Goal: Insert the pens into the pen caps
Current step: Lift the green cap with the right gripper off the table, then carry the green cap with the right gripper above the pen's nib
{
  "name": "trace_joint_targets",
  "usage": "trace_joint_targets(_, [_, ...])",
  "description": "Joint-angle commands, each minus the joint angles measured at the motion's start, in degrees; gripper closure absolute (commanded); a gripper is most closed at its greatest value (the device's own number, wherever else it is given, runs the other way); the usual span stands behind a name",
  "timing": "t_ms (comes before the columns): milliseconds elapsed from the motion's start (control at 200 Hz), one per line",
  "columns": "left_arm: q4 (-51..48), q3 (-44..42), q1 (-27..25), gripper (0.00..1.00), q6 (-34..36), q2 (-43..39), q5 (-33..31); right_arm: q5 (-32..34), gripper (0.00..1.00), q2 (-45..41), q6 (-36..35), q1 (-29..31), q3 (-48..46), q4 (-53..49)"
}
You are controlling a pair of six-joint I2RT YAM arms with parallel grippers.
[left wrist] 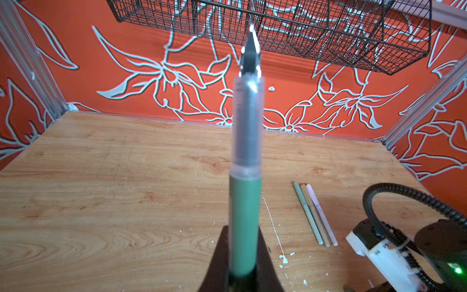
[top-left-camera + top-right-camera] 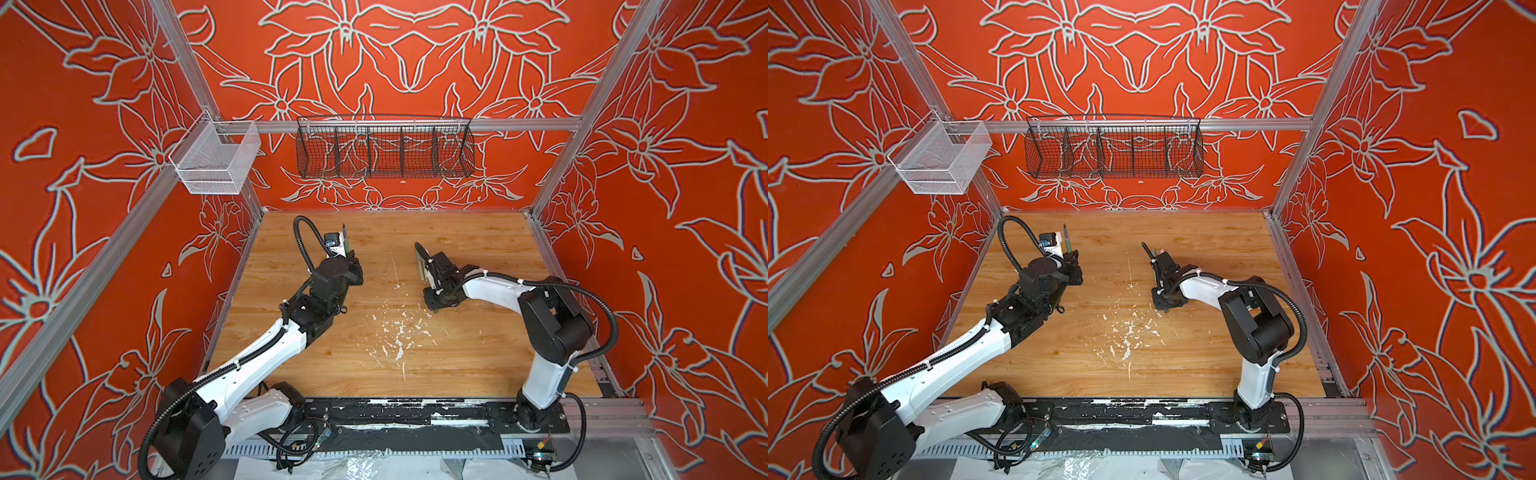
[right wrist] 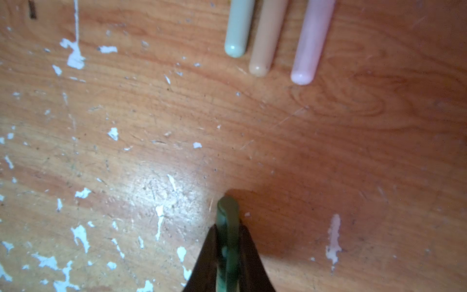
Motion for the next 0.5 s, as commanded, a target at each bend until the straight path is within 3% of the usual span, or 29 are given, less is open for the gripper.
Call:
trace_joint_targets(0, [1.7, 1.2, 0.2, 1.00, 0.4, -0.3, 0.6, 1.0, 0.86, -2.1, 1.1, 0.4, -1.1, 0.2])
trace_joint_targets(235, [5.9, -0.1, 0.2, 1.00, 1.8, 0.6, 9.9, 0.8, 0.88, -14.0, 1.5, 0.3, -6.0, 7.4])
trace_joint_targets(495, [5.6, 1.8, -2.6, 1.00, 6.0, 3.5, 17.9, -1.2, 0.91, -35.0, 2.7, 0.3, -21.9, 34.3])
